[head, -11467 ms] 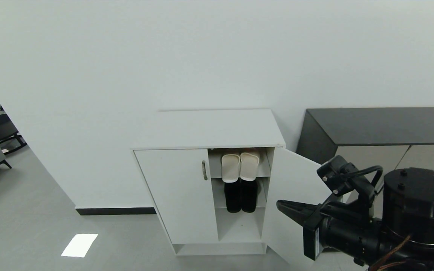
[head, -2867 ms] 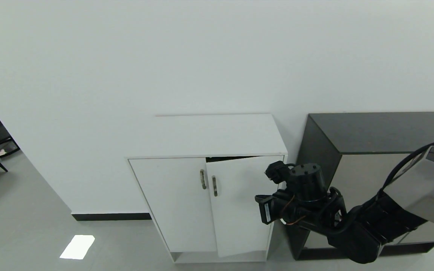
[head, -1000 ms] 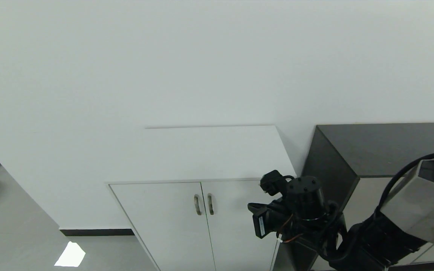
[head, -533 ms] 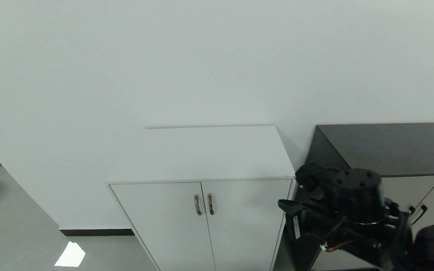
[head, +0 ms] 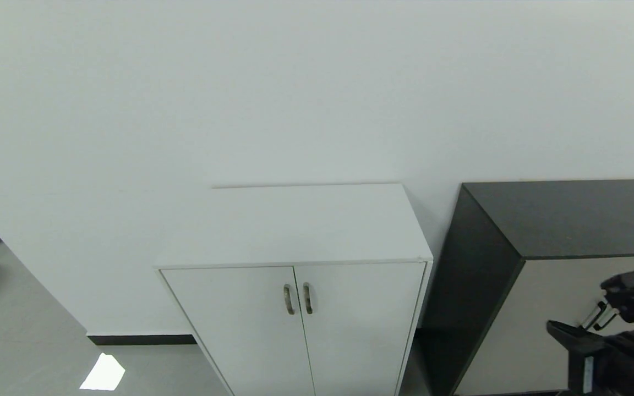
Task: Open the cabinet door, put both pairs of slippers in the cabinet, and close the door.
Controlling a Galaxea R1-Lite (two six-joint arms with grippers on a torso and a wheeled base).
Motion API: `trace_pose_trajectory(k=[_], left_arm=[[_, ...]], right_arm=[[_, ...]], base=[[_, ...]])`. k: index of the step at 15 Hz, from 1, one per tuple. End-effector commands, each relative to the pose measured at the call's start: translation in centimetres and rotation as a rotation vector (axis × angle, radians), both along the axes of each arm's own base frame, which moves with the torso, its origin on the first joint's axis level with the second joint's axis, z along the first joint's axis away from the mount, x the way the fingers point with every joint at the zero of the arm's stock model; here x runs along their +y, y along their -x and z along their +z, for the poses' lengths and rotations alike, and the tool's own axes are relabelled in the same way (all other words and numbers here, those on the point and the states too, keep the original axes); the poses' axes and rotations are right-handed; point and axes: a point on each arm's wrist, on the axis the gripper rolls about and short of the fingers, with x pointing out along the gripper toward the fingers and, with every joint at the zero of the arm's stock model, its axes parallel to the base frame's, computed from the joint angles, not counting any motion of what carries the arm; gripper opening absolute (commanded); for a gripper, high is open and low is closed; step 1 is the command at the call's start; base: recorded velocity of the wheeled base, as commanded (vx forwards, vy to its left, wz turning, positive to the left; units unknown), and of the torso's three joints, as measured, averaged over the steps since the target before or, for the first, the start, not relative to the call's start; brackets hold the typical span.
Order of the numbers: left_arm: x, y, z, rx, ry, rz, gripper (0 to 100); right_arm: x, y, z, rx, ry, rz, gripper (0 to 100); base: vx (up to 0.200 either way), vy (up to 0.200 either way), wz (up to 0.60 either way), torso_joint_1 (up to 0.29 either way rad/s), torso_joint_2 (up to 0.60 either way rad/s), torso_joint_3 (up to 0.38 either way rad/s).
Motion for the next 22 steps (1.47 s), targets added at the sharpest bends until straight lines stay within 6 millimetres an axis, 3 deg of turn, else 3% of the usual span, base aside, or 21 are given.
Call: trace_pose_trajectory(k=[1,7,9,10,13,16,19,22], left_arm=[[0.0,0.0,0.0,0.000,0.000,-0.001,0],[0.0,0.0,0.0,0.000,0.000,-0.001,0],[0.0,0.0,0.0,0.000,0.000,-0.001,0],[0.0,0.0,0.0,0.000,0.000,-0.001,0],[0.0,0.0,0.0,0.000,0.000,-0.001,0],[0.0,0.0,0.0,0.000,0.001,0.000,0],[0.0,0.0,0.0,0.000,0.001,0.000,0],[0.0,0.0,0.0,0.000,0.001,0.000,0]], right_arm=[[-3.7,3.9,-0.4,-0.040,-0.006,-0.100,0],[-6.3,10.2,-2.2,-0.021,0.003,-0.047,0],[-6.6,11.0,-2.7,-0.018,-0.002,-0.034,0],[-7.0,11.8,-3.9,0.006,0.009,-0.030,0],[-6.9,12.5,-4.2,-0.021,-0.065,0.114,0],[-6.7,12.6,-4.4,-0.011,-0.006,0.245,0],[-6.7,12.5,-4.4,0.001,-0.014,0.232,0],[-6.9,13.0,-4.4,-0.059,-0.027,0.094,0]], base=[[0.000,0.000,0.00,0.000,0.00,0.000],[0.000,0.000,0.00,0.000,0.00,0.000],[0.000,0.000,0.00,0.000,0.00,0.000],[0.000,0.000,0.00,0.000,0.00,0.000],[0.000,0.000,0.00,0.000,0.00,0.000],[0.000,0.000,0.00,0.000,0.00,0.000],[0.000,0.000,0.00,0.000,0.00,0.000],[0.000,0.000,0.00,0.000,0.00,0.000]])
